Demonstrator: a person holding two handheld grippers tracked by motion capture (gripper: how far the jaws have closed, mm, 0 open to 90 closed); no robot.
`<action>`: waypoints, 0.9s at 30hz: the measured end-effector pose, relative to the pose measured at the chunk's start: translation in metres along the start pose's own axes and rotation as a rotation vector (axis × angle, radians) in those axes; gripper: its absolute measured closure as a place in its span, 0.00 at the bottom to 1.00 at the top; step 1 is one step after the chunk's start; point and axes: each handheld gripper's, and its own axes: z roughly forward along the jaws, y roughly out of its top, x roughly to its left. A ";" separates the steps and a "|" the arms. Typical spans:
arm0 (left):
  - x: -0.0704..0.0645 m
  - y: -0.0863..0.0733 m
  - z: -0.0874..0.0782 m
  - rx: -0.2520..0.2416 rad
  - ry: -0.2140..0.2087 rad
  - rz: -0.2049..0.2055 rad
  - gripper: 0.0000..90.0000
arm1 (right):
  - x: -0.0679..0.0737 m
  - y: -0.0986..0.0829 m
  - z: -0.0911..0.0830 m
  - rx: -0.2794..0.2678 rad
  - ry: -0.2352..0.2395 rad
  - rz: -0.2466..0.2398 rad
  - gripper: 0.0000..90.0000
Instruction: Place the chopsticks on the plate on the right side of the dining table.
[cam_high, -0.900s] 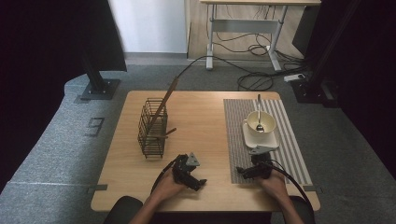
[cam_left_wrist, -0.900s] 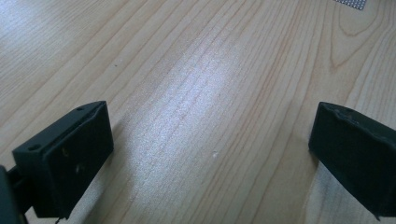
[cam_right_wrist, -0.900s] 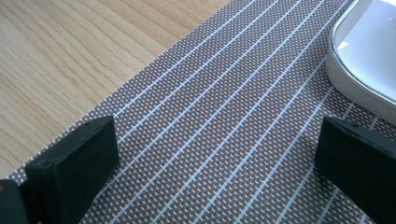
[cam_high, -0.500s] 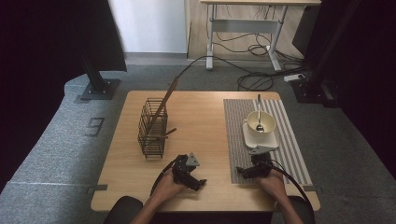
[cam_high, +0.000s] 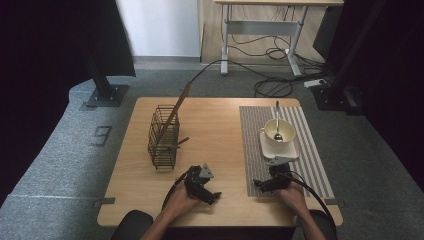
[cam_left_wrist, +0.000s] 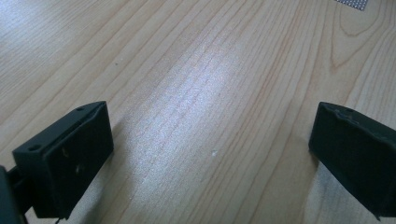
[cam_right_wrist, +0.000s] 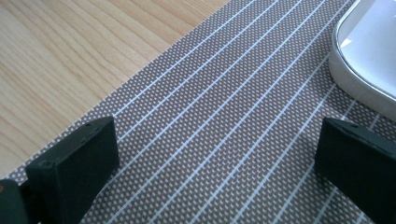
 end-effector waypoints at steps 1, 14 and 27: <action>0.000 0.000 0.000 0.000 0.000 -0.001 0.00 | 0.000 0.000 0.000 0.000 0.000 0.000 0.00; 0.000 0.000 0.000 0.000 0.000 -0.001 0.00 | 0.010 0.014 -0.020 -0.017 0.002 -0.058 0.00; 0.000 0.000 0.000 -0.001 0.004 -0.004 0.00 | 0.020 0.031 -0.030 -0.025 0.055 -0.075 0.00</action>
